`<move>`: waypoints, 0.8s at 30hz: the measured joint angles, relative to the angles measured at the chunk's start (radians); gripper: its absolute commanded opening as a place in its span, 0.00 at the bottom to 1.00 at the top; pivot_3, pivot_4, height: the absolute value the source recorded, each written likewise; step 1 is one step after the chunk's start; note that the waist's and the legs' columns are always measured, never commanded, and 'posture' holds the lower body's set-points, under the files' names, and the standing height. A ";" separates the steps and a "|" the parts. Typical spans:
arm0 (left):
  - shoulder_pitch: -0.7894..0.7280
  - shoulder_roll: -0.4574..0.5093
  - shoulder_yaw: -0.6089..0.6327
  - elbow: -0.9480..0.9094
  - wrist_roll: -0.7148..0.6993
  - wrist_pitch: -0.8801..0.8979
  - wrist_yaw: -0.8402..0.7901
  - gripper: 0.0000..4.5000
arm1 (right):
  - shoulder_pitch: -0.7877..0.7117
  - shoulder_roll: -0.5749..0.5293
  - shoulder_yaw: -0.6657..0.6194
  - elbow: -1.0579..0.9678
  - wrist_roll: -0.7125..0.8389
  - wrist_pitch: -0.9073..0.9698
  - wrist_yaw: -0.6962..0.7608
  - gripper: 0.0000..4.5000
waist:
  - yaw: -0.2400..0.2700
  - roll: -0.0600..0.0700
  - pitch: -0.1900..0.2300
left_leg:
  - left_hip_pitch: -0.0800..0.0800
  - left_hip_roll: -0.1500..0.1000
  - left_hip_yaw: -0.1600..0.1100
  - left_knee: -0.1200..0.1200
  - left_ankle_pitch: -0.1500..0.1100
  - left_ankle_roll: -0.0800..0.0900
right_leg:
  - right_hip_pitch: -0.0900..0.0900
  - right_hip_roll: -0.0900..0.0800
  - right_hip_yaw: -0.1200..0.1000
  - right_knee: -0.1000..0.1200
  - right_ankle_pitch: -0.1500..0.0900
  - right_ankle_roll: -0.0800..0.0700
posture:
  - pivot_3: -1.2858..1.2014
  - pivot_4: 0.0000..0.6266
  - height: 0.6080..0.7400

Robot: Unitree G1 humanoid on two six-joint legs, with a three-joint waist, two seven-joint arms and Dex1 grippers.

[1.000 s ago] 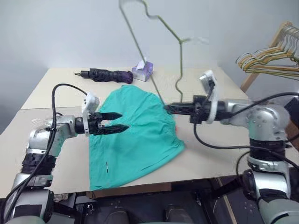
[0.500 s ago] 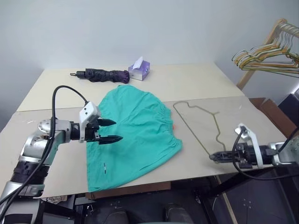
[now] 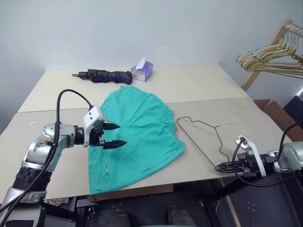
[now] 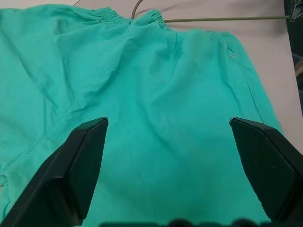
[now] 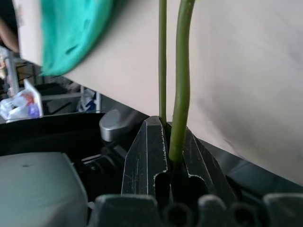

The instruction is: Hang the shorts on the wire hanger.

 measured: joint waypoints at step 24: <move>0.041 -0.002 0.001 -0.004 0.028 -0.009 0.024 0.99 | -0.238 0.068 0.137 0.177 -0.171 -0.125 0.135 0.00 | 0.021 0.000 0.000 | -0.001 0.000 0.000 0.001 0.000 0.000 | -0.001 0.000 0.000 0.001 0.000 0.000 | 0.53 0.00 1.00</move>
